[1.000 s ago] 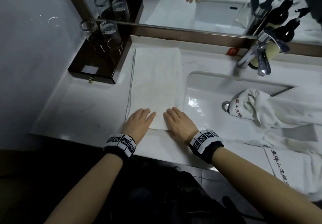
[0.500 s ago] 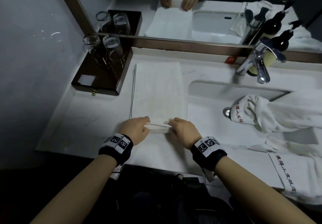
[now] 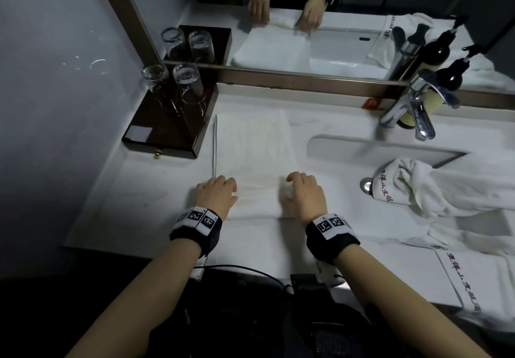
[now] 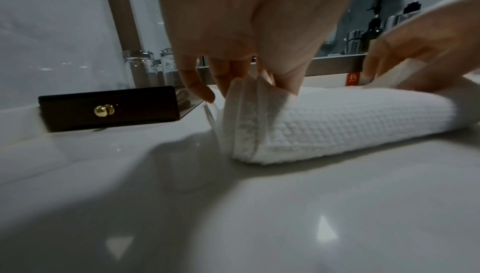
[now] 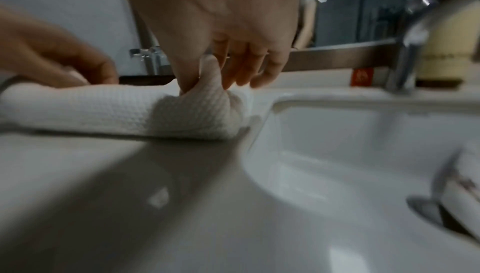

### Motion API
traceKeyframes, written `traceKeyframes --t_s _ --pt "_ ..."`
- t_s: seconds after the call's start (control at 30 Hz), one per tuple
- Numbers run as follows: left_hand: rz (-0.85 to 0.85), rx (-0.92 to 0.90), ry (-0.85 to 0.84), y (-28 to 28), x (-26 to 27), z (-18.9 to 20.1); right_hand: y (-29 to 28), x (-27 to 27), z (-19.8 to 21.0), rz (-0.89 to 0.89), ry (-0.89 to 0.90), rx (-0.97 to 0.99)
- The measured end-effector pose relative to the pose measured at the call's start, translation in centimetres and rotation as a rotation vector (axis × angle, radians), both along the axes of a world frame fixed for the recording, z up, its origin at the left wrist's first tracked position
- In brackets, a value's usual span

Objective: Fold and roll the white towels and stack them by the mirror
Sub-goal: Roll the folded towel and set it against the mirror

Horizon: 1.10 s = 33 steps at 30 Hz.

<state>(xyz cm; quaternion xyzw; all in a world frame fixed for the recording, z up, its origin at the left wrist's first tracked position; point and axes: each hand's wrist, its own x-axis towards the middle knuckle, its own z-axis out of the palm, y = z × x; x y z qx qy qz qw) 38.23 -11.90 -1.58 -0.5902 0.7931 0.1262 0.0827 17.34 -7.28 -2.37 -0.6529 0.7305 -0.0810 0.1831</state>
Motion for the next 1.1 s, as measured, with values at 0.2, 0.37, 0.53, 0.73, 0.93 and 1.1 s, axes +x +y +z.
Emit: traceKeyframes --t_s 0.2,0.37,0.53,0.73,0.93,1.1 --pt "-0.071 -0.138 0.027 0.4 -0.4 -0.1 1.5 1.7 0.4 0.438 0.284 -0.283" --pt "-0.199 -0.064 0.171 0.7 -1.2 0.2 2.2 1.7 0.2 0.428 0.233 -0.110" --pt "-0.053 0.018 0.359 0.9 -0.6 1.6 1.3 1.7 0.1 0.453 0.213 -0.123" --pt "-0.286 -0.148 0.102 2.2 -0.6 1.6 0.2 1.6 0.1 0.471 0.216 -0.024" --pt "-0.237 -0.089 -0.038 2.9 -0.1 -0.1 -0.9 1.0 1.0 0.407 -0.037 0.052" --pt "-0.241 -0.105 -0.103 2.2 -0.3 -0.3 -1.1 0.8 0.7 0.301 -0.132 0.131"
